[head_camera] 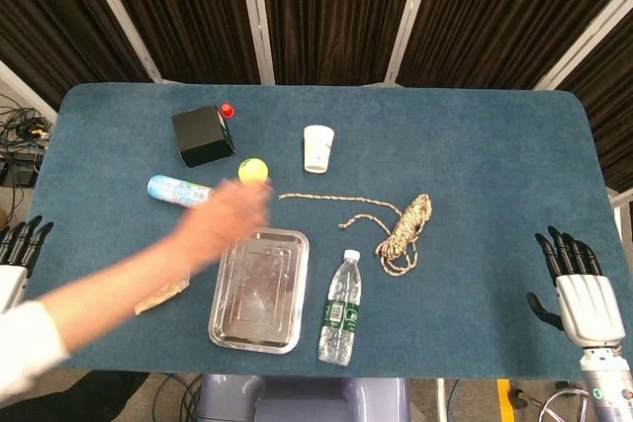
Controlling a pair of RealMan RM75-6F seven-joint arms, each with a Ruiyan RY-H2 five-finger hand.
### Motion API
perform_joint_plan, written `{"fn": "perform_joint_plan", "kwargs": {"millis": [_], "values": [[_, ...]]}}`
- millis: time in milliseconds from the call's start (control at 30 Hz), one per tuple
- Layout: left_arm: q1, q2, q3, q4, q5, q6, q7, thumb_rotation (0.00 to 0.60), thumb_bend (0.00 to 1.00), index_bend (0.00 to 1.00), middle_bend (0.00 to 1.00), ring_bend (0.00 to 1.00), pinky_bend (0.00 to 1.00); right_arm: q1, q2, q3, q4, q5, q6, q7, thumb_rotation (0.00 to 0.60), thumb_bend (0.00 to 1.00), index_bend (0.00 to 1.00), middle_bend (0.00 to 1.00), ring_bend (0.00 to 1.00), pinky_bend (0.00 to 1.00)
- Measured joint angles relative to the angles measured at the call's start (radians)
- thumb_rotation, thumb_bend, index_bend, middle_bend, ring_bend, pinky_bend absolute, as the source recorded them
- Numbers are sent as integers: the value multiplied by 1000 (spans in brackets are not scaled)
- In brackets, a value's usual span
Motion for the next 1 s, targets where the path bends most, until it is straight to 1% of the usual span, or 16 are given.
{"fn": "perform_joint_plan", "kwargs": {"millis": [233,367,467,567,667,700,867,933,1000], "values": [[-3,1,4,-1,0,-14,4,600,39,0,0,0,0,0,-1,0,-2,-2,1,-2,600,302,0,0,0,97],[-13,1,8,-3,-5,-46,17,600,39,0,0,0,0,1,-2,0,-4,-2,0,-5,600,303,0,0,0,97],[-30,2,11,-10,-19,-94,33,600,40,0,0,0,0,3,-3,1,-6,0,-4,-7,600,303,0,0,0,98],[-56,4,13,-25,-51,-174,54,600,41,0,0,0,1,2,-4,0,-7,0,-3,-7,600,303,0,0,0,98],[-92,2,12,-46,-100,-270,97,600,44,0,0,0,4,1,-2,1,-7,0,-1,-2,600,302,0,0,0,98],[-111,-4,11,-55,-123,-306,130,600,45,0,0,0,14,2,-1,1,-7,-1,-2,1,600,302,0,0,0,98],[-165,-42,2,-81,-184,-373,241,600,47,1,0,0,83,2,0,-1,-5,-5,-2,7,600,302,0,0,0,98],[-190,-75,-5,-88,-215,-406,290,600,53,8,0,0,115,1,1,-1,-5,-7,0,11,600,303,0,0,0,98],[-211,-111,-12,-89,-258,-428,340,600,62,38,0,0,138,1,1,-1,-5,-6,-1,12,600,302,0,0,0,97]]}}
